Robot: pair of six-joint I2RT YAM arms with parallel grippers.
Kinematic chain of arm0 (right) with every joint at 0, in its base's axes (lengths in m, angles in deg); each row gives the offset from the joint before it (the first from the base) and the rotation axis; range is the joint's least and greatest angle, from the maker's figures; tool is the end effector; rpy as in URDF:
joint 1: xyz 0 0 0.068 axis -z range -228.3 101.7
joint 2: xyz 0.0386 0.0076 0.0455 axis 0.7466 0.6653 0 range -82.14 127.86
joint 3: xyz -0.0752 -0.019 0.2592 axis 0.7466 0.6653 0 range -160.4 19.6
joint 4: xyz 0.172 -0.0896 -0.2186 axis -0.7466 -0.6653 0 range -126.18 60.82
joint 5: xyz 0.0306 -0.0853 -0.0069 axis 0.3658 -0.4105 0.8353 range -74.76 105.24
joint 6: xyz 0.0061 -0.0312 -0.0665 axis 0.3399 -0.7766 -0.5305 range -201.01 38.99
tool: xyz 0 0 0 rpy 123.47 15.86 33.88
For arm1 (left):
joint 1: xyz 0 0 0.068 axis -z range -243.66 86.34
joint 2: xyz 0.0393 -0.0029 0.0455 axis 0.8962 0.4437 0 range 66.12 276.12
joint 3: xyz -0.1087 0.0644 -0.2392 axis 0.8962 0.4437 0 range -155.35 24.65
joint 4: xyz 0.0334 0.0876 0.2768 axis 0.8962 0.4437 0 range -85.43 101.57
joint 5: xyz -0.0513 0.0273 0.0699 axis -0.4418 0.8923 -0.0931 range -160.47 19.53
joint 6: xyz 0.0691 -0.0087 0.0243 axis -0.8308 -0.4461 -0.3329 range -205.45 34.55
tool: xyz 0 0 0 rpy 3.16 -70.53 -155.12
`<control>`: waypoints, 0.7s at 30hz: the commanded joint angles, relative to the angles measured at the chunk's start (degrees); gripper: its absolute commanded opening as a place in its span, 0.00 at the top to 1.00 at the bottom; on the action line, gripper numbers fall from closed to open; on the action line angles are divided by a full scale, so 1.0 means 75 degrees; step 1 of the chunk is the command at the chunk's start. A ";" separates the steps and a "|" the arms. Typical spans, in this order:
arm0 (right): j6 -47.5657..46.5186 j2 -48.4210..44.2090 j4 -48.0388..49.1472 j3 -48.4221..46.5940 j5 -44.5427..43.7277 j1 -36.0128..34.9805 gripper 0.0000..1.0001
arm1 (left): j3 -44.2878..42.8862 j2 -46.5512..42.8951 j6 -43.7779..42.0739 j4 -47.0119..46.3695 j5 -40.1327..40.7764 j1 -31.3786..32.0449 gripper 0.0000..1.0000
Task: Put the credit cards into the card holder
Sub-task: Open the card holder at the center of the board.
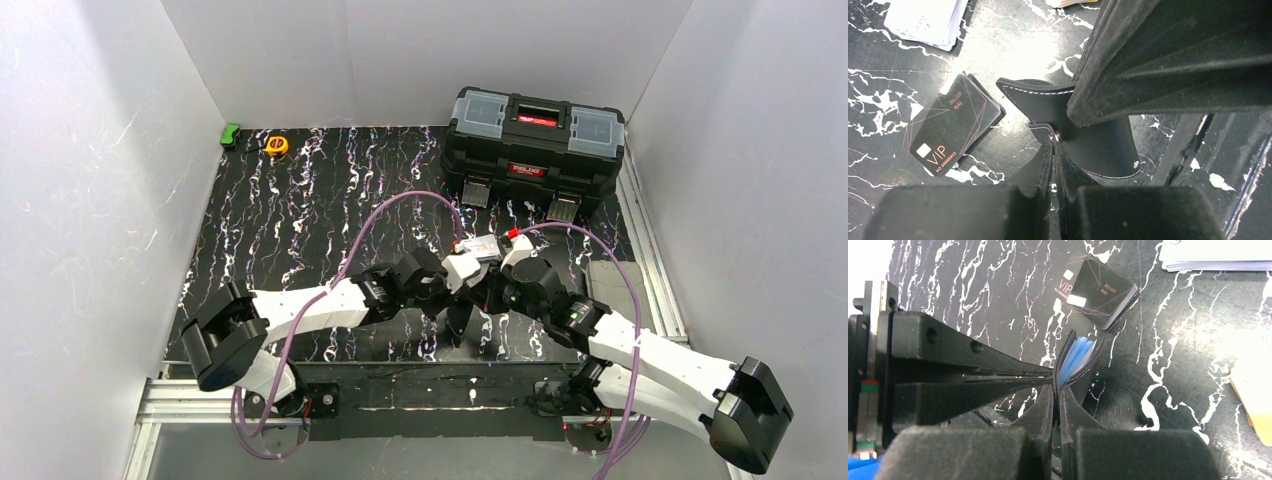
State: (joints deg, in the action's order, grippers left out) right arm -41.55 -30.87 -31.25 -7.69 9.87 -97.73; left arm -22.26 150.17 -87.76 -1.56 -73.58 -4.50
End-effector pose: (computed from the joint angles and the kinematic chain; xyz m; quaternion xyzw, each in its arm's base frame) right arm 0.1708 0.1906 0.2002 -0.0489 0.8463 0.3420 0.4055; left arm 0.1851 -0.3165 0.1840 0.4561 0.7410 -0.2551 0.4216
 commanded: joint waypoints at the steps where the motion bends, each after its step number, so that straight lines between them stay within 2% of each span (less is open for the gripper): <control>1: 0.0168 -0.0367 0.0287 0.0234 0.0493 -0.0136 0.99 | 0.0272 -0.0613 -0.0134 0.0326 -0.0248 -0.0449 1.00; 14: 0.0082 -0.0741 0.0318 0.0799 0.0380 -0.0136 0.99 | 0.0528 -0.1478 -0.0664 0.0998 -0.0653 -0.1349 1.00; 15: 0.0081 -0.0781 0.0372 0.0925 0.0269 -0.0136 0.96 | 0.0456 -0.1577 -0.0661 0.1200 -0.0730 -0.1445 1.00; 16: 0.0042 -0.0792 0.0458 0.1020 0.0197 -0.0136 0.77 | 0.0395 -0.1716 -0.0657 0.1391 -0.0803 -0.1504 1.00; 18: 0.0007 -0.0720 0.0185 0.0962 -0.0044 -0.0119 0.26 | 0.0294 -0.2016 -0.0743 0.1750 -0.0937 -0.1531 1.00; 19: -0.0028 -0.0650 -0.0071 0.0831 -0.0173 -0.0124 0.09 | 0.0297 -0.2242 -0.0786 0.1855 -0.1015 -0.1531 1.00; 20: -0.0103 -0.0572 -0.0288 0.0679 -0.0251 -0.0124 0.03 | 0.0302 -0.2399 -0.0812 0.1946 -0.1077 -0.1534 1.00; 21: -0.0161 -0.0505 -0.0467 0.0526 -0.0343 -0.0118 0.02 | 0.0296 -0.2524 -0.0829 0.2059 -0.1153 -0.1536 1.00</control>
State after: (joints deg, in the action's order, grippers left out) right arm -40.91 -35.81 -30.83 -0.80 10.75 -98.32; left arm -18.68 137.12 -92.30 9.26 -79.68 -15.74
